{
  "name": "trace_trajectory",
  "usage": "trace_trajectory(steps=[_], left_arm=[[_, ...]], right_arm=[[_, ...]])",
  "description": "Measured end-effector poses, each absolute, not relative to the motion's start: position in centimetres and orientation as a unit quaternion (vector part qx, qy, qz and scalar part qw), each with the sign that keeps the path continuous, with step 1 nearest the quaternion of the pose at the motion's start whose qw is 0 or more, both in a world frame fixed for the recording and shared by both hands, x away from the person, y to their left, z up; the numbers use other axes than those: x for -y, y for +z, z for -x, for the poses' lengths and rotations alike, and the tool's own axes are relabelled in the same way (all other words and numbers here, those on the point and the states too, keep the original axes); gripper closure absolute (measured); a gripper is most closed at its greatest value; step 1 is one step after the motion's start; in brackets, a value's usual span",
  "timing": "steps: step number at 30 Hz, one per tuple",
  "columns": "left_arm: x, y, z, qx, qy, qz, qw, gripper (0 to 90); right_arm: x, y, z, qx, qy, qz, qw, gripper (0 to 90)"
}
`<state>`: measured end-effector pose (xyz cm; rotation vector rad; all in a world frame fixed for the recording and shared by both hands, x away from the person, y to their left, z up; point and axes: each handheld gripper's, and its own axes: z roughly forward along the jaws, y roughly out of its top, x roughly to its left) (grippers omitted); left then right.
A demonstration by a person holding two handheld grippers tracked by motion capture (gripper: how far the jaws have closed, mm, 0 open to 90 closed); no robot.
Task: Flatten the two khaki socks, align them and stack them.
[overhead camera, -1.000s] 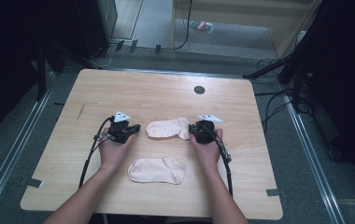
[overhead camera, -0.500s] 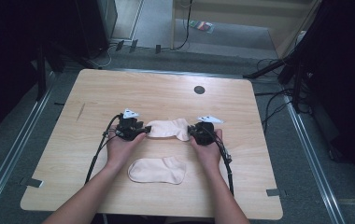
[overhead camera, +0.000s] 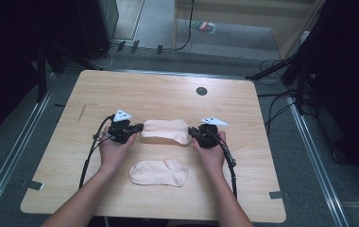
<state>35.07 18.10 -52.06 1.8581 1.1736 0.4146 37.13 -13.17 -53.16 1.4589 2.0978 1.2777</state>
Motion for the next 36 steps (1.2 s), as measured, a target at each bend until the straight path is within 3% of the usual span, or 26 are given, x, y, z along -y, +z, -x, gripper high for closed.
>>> trace_trajectory(steps=[9,23,36], left_arm=[[-19.6,-50.1,-30.5,-0.451,0.185,-0.735,0.471,90.0],[-20.5,-50.6,-24.4,-0.444,0.178,-0.738,0.476,90.0],[-19.6,-52.2,-21.6,-0.431,0.161,-0.767,0.448,90.0]], right_arm=[[12.7,-49.6,-33.3,-0.728,0.468,-0.479,0.147,85.1],[12.5,-49.7,-28.2,-0.741,0.468,-0.467,0.116,85.1],[13.2,-50.6,-25.2,-0.767,0.440,-0.456,0.102,85.1]])
